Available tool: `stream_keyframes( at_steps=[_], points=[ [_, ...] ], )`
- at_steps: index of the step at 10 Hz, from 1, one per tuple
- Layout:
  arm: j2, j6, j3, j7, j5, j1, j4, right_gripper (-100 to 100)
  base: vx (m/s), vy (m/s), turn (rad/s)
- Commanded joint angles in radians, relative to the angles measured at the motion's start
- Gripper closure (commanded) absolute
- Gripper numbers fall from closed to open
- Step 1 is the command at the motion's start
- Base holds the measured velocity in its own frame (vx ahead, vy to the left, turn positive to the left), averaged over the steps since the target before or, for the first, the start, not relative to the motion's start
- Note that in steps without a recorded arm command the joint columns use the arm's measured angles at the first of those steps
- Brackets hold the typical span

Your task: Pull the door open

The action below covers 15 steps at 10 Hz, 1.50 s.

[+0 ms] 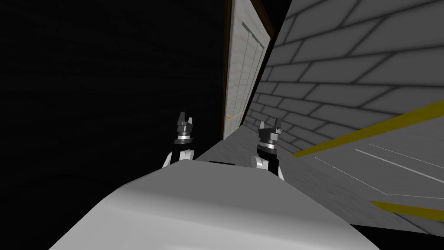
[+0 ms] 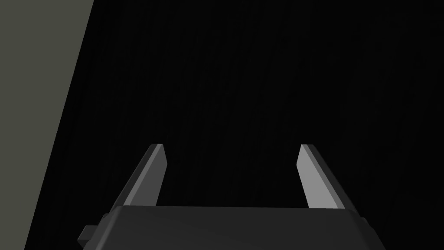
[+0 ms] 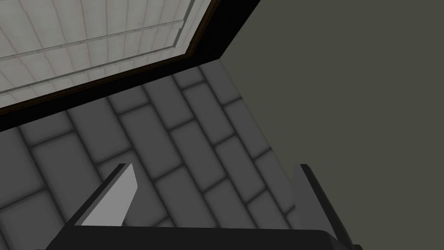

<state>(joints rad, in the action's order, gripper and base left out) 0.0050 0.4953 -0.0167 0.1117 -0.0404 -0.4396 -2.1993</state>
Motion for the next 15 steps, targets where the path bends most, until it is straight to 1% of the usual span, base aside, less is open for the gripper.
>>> stream_keyframes(
  at_steps=[1, 4, 5, 6, 8, 9, 11, 12, 14, 15],
  points=[
    [-0.007, 0.009, 0.002, 0.000, -0.001, 0.016, 0.042, -100, 0.053, -0.054, 0.166],
    [-0.022, 0.028, 0.007, 0.000, -0.002, 0.049, 0.129, -100, 0.057, -0.074, 0.185],
    [-0.027, 0.035, 0.008, 0.001, -0.003, 0.061, 0.152, -100, 0.058, -0.084, 0.233],
    [-0.027, 0.035, 0.008, 0.001, -0.003, 0.061, 0.162, -100, 0.047, -0.053, 0.054],
    [-0.038, 0.050, 0.012, 0.001, -0.004, 0.087, 0.222, -100, 0.050, -0.053, 0.148],
    [-0.038, 0.050, 0.012, 0.001, -0.004, 0.087, 0.231, -100, 0.041, -0.055, 0.083],
    [-0.049, 0.067, 0.017, 0.001, -0.006, 0.116, 0.299, -100, 0.038, -0.064, 0.168],
    [-0.049, 0.067, 0.017, 0.001, -0.006, 0.116, 0.308, -100, 0.041, -0.055, 0.090],
    [-0.060, 0.084, 0.021, 0.002, -0.008, 0.147, 0.383, -100, 0.045, -0.063, 0.153],
    [-0.060, 0.084, 0.021, 0.002, -0.008, 0.147, 0.390, -100, 0.043, -0.075, 0.093]
  ],
)
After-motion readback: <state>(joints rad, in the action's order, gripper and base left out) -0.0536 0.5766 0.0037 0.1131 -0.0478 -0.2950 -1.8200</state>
